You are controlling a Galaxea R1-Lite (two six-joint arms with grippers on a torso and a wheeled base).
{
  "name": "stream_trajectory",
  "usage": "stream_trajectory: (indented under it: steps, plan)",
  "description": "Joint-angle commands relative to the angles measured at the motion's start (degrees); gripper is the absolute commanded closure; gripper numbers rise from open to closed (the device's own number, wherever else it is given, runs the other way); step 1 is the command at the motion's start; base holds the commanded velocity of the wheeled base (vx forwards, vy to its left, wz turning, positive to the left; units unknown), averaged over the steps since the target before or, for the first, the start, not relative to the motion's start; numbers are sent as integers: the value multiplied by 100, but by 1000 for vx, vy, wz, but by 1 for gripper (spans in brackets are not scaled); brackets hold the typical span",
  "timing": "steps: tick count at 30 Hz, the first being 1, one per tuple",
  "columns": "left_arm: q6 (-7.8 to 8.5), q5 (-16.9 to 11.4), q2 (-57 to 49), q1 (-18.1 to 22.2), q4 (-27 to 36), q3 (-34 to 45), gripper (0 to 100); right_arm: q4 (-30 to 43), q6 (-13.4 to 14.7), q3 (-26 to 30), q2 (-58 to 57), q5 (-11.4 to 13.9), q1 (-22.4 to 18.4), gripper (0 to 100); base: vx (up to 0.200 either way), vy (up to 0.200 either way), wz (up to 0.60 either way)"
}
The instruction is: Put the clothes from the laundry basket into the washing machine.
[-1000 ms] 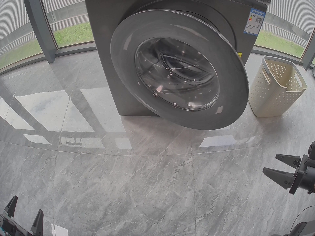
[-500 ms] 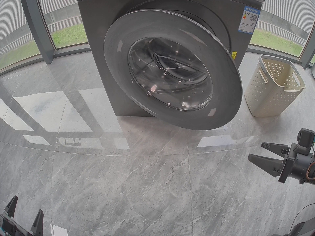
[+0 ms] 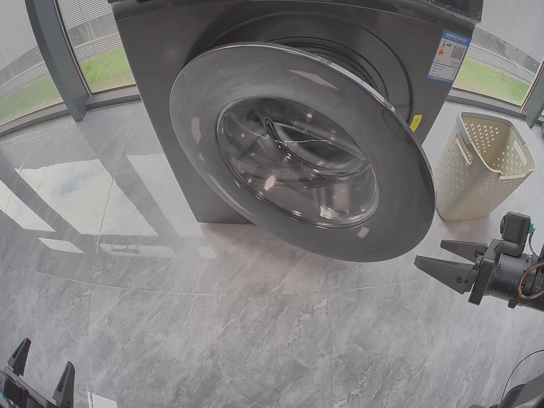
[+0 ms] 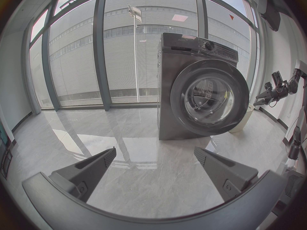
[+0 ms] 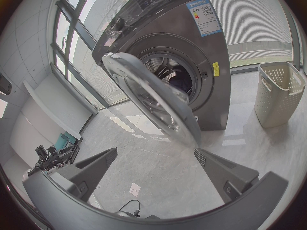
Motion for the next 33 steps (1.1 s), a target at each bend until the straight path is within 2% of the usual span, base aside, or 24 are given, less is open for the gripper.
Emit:
stream_trajectory:
  steps: [1, 5, 8, 10, 11, 12, 17, 22, 26, 30, 33]
  plan:
    - [2, 1, -64, 2, -1, 101, 0, -3, -1, -61, 87, 5, 51, 0, 0, 0, 0]
    - [-7, 1, -64, -7, -1, 101, 0, -3, -1, -70, 166, -38, 16, 0, 0, 0, 0]
    - [-25, 1, -64, 2, -1, 101, 0, 5, -10, -141, 166, -434, -10, 0, 0, 0, 0]
    - [-16, 1, -64, -7, -10, 101, 0, -3, -10, -184, 174, -627, -63, 0, 0, 0, 0]
    - [-16, 1, -64, -7, -10, 101, 0, -3, -10, -184, 174, -627, -63, 0, 0, 0, 0]
    - [-16, 1, -64, 2, -10, 101, 0, 14, -10, -264, 201, -768, -256, 0, 0, 0, 0]
    - [-34, 10, -64, 2, -10, 101, 0, 5, -19, -360, 306, -830, -678, 0, 0, -80, 0]
    - [-16, 10, -64, 2, -1, 101, 0, 14, -19, -264, 306, -830, -740, 0, 0, -200, 0]
    - [-25, 1, -64, 2, -1, 101, 0, 5, -63, 97, 271, -794, -529, 0, 0, -100, 0]
    - [-16, 1, -64, 2, -10, 101, 0, -3, 8, 193, 218, -803, 148, 0, 0, 0, 0]
    - [-16, 1, -64, 2, -1, 101, 0, -3, 17, 167, 192, -803, 394, 0, 0, 0, 0]
